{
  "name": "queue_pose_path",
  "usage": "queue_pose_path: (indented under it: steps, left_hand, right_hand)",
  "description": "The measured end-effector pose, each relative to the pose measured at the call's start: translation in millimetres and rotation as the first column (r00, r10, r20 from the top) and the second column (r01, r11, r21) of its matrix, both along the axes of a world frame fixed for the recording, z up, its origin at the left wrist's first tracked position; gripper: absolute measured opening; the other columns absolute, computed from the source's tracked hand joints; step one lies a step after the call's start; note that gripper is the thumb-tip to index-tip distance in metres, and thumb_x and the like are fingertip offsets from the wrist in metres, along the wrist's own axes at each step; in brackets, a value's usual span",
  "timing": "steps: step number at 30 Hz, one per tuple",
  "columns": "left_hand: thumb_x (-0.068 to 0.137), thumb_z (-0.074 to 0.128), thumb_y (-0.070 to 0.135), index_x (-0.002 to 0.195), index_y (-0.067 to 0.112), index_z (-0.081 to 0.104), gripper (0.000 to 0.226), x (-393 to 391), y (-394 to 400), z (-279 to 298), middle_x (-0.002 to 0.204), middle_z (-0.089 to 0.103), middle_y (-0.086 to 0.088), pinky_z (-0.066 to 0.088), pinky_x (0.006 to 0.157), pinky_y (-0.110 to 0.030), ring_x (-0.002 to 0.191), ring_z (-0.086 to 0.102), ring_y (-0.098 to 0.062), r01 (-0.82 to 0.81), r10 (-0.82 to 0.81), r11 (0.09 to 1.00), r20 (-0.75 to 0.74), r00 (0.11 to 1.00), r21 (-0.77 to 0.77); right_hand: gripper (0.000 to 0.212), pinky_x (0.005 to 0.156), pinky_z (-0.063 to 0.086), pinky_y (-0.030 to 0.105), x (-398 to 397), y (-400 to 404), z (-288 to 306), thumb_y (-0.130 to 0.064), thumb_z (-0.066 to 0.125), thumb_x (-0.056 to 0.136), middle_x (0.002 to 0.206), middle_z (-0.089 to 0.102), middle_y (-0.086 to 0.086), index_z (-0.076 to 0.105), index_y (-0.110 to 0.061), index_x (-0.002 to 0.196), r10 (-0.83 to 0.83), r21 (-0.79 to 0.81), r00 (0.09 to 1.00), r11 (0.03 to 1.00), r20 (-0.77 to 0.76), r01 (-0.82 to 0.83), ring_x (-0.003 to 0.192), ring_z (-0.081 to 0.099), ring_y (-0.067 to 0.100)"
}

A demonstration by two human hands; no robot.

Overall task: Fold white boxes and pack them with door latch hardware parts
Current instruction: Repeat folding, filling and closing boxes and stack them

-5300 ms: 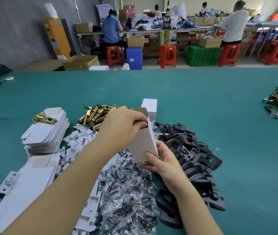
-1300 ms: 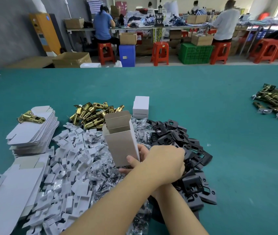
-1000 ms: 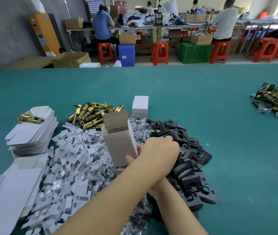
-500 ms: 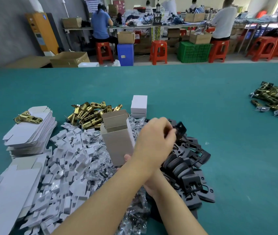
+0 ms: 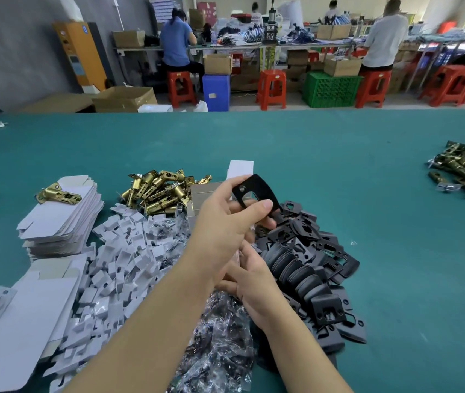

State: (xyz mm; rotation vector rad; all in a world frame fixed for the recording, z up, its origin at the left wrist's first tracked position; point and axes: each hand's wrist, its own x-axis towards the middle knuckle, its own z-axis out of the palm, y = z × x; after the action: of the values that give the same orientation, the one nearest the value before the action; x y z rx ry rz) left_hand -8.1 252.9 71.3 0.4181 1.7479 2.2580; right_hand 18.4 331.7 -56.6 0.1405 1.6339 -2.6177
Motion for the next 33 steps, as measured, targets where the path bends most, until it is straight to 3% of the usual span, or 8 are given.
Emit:
queue_pose_path:
  steps: [6, 12, 15, 20, 24, 27, 31, 33]
  left_hand:
    - [0.088, 0.077, 0.01, 0.102, 0.014, 0.069, 0.016, -13, -21, 2, 0.063, 0.063, 0.01, 0.039, 0.049, -0.011, 0.051, 0.051, -0.001, -0.078, 0.053, 0.983, -0.148, 0.988, -0.169]
    - [0.083, 0.078, 0.002, 0.126, 0.024, 0.057, 0.053, -36, -45, 2, 0.064, 0.062, -0.001, 0.036, 0.039, -0.022, 0.042, 0.047, -0.013, -0.159, 0.153, 0.986, -0.1, 0.983, -0.057]
    - [0.09, 0.071, -0.002, 0.128, 0.032, 0.056, 0.053, -40, -56, 2, 0.075, 0.069, -0.006, 0.049, 0.044, -0.027, 0.05, 0.062, -0.021, -0.163, 0.147, 0.982, -0.158, 0.977, -0.097]
    - [0.1, 0.054, -0.005, 0.118, 0.013, 0.065, 0.028, -40, -69, 7, 0.107, 0.07, -0.012, 0.058, 0.055, -0.026, 0.078, 0.077, -0.026, -0.106, 0.046, 0.949, -0.201, 0.978, -0.297]
    - [0.099, 0.054, -0.005, 0.134, 0.031, 0.054, 0.05, -42, -87, 9, 0.098, 0.077, -0.001, 0.051, 0.054, -0.023, 0.062, 0.066, -0.008, -0.048, -0.168, 0.821, -0.32, 0.932, -0.568]
    - [0.101, 0.055, 0.0, 0.12, 0.041, 0.062, 0.045, -47, -94, 11, 0.088, 0.077, -0.001, 0.047, 0.046, -0.025, 0.05, 0.065, -0.019, -0.157, -0.136, 0.806, -0.437, 0.889, -0.57]
    - [0.094, 0.065, 0.037, 0.1, 0.053, 0.073, 0.019, -53, -103, 14, 0.083, 0.072, 0.018, 0.056, 0.061, -0.035, 0.066, 0.065, -0.02, -0.391, -0.114, 0.696, -0.63, 0.769, -0.603]
    - [0.089, 0.072, 0.036, 0.096, 0.057, 0.072, 0.023, -55, -105, 16, 0.082, 0.064, 0.019, 0.043, 0.061, -0.019, 0.074, 0.059, -0.005, -0.433, -0.151, 0.65, -0.664, 0.732, -0.625]
  right_hand:
    - [0.027, 0.09, 0.061, 0.05, -1, -1, 1, -0.014, 0.068, 0.098, 0.121, 0.07, 0.014, 0.059, -0.015, 0.124, -0.013, -0.024, 0.999, 1.0, 0.038, 0.013, 0.107, 0.072, 0.039]
    - [0.043, 0.087, 0.062, 0.047, 1, -1, 3, -0.021, 0.074, 0.09, 0.123, 0.071, 0.013, 0.058, -0.014, 0.129, -0.017, -0.044, 1.0, 0.999, 0.011, 0.018, 0.103, 0.073, 0.038]
    - [0.042, 0.084, 0.063, 0.044, 0, -2, 2, -0.02, 0.074, 0.089, 0.125, 0.07, 0.014, 0.058, -0.015, 0.128, -0.012, -0.064, 1.0, 0.998, 0.008, 0.013, 0.105, 0.073, 0.038]
    - [0.043, 0.081, 0.064, 0.04, 0, -1, 4, -0.019, 0.074, 0.09, 0.128, 0.067, 0.016, 0.058, -0.017, 0.13, -0.009, -0.081, 1.0, 0.997, 0.013, 0.01, 0.105, 0.073, 0.039]
    - [0.04, 0.082, 0.064, 0.04, 1, 0, 3, -0.017, 0.073, 0.091, 0.123, 0.072, 0.012, 0.059, -0.018, 0.129, -0.004, -0.089, 1.0, 0.996, 0.0, 0.004, 0.104, 0.073, 0.039]
    - [0.037, 0.085, 0.063, 0.04, 1, 2, 2, -0.014, 0.071, 0.094, 0.121, 0.073, 0.009, 0.059, -0.019, 0.128, 0.003, -0.084, 1.0, 0.996, -0.011, -0.004, 0.103, 0.073, 0.04]
    - [0.041, 0.085, 0.063, 0.04, -1, 1, 2, -0.013, 0.072, 0.092, 0.124, 0.071, 0.011, 0.057, -0.017, 0.13, 0.001, -0.094, 1.0, 0.996, -0.022, -0.003, 0.106, 0.072, 0.04]
    - [0.041, 0.085, 0.064, 0.04, -1, 0, 2, -0.013, 0.072, 0.091, 0.126, 0.07, 0.013, 0.057, -0.016, 0.129, 0.003, -0.096, 1.0, 0.995, -0.026, -0.006, 0.107, 0.072, 0.039]
